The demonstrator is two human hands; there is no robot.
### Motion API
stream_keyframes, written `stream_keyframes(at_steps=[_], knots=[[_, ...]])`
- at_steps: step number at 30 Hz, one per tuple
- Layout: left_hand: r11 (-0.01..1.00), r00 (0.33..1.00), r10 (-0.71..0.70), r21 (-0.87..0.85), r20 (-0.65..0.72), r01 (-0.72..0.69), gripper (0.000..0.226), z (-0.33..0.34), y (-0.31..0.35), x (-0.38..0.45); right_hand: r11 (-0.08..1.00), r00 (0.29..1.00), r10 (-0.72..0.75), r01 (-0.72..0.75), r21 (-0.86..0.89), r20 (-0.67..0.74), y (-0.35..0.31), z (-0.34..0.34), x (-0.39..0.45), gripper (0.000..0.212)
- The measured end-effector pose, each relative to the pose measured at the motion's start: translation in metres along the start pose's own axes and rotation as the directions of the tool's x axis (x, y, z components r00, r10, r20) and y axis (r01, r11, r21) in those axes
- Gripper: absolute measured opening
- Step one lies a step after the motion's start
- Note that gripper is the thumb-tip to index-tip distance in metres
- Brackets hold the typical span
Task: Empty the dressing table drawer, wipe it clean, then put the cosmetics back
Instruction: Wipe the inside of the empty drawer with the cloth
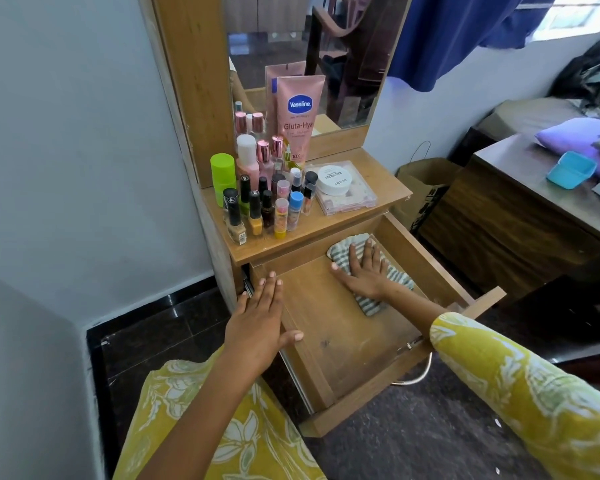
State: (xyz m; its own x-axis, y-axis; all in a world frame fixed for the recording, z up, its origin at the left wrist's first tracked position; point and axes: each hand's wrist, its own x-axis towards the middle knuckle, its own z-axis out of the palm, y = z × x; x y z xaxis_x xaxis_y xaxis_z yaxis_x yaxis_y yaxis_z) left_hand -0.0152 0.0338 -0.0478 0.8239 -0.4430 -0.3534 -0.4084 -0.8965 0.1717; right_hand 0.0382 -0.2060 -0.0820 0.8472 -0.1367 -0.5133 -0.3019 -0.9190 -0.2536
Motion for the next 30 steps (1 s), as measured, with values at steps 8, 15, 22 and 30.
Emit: stream_keyframes(at_steps=[8, 15, 22, 30], knots=[[1.000, 1.000, 0.011, -0.008, -0.002, -0.011, 0.089, -0.001, -0.001, -0.002, 0.970, 0.987, -0.020, -0.019, 0.243, 0.160, -0.061, 0.024, -0.017, 0.082], [1.000, 1.000, 0.023, -0.011, 0.000, -0.023, 0.089, -0.002, -0.002, -0.004, 0.948, 0.950, -0.312, 0.312, -0.069, 0.010, -0.046, -0.001, -0.031, 0.074], [1.000, 1.000, 0.023, 0.000, 0.002, -0.023, 0.090, -0.002, -0.003, -0.002, 0.861, 0.896, -0.365, 0.428, -0.274, 0.254, -0.061, 0.042, -0.042, 0.071], [1.000, 1.000, 0.026, 0.006, -0.001, -0.026, 0.091, 0.002, -0.003, 0.000, 0.744, 0.831, -0.322, 0.518, -0.422, 0.453, -0.015, 0.040, -0.059, 0.084]])
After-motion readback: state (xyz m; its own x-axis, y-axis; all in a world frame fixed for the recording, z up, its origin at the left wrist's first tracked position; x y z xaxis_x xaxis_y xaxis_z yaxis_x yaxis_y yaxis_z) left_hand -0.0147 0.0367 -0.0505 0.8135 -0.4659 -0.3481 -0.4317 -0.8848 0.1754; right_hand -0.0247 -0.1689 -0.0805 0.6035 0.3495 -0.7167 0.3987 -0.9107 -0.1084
